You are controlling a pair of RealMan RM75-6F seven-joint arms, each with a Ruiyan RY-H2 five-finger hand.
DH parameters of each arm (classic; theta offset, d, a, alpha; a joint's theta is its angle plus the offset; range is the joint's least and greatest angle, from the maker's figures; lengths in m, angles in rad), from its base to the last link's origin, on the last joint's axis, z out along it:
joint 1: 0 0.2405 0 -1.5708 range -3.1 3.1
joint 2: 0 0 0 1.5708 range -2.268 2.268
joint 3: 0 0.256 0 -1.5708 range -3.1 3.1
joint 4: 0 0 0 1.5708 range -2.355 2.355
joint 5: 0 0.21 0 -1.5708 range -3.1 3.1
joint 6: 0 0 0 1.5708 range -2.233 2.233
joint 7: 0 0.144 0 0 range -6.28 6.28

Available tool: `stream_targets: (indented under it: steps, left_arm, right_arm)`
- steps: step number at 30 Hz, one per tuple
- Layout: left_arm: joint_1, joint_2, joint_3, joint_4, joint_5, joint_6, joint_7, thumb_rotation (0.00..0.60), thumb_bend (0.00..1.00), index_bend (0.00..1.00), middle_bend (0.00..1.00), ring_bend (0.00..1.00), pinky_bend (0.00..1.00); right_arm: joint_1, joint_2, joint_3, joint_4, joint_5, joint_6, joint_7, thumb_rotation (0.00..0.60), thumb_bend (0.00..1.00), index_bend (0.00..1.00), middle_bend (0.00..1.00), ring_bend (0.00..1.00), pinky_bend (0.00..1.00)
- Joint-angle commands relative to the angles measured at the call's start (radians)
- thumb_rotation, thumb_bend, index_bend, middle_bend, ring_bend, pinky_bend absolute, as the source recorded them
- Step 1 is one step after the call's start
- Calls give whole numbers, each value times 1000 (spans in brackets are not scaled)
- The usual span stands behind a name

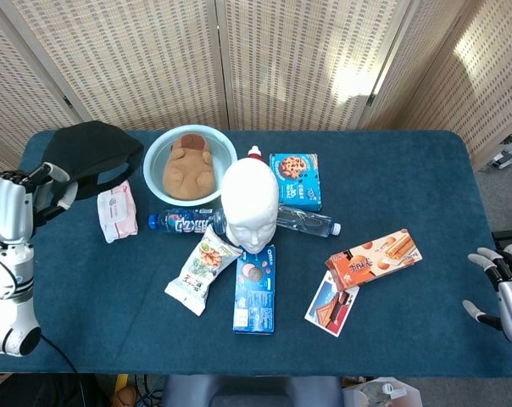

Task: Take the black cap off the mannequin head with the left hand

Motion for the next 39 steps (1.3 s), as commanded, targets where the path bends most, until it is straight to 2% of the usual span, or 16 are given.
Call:
stream_targets:
  steps: [1, 10, 17, 24, 29, 39]
  left_arm:
    - [32, 20, 24, 11, 14, 21, 4, 600, 319, 612, 1000, 1000, 1000]
    - [115, 19, 96, 52, 51, 62, -13, 600, 320, 614, 1000, 1000, 1000]
    - [152, -29, 144, 91, 99, 105, -24, 600, 320, 615, 1000, 1000, 1000]
    - [146, -98, 164, 134, 131, 107, -39, 600, 320, 615, 1000, 1000, 1000]
    - [138, -141, 197, 168, 162, 85, -42, 600, 319, 615, 1000, 1000, 1000]
    - [122, -249, 248, 332, 201, 45, -63, 600, 319, 616, 1000, 1000, 1000]
  right_arm:
    - [2, -1, 1, 1, 1, -3, 0, 600, 63, 277, 221, 145, 223]
    - [11, 0, 1, -6, -2, -11, -7, 600, 63, 277, 221, 145, 223]
    - [15, 1, -1, -17, -5, -13, -16, 600, 63, 277, 221, 145, 223]
    - [13, 7, -3, -28, -8, -8, -26, 600, 63, 277, 221, 145, 223]
    - [8, 8, -4, -28, -5, 0, -25, 600, 62, 277, 221, 145, 223]
    - [9, 6, -5, -32, -8, 0, -32, 600, 63, 277, 221, 145, 223]
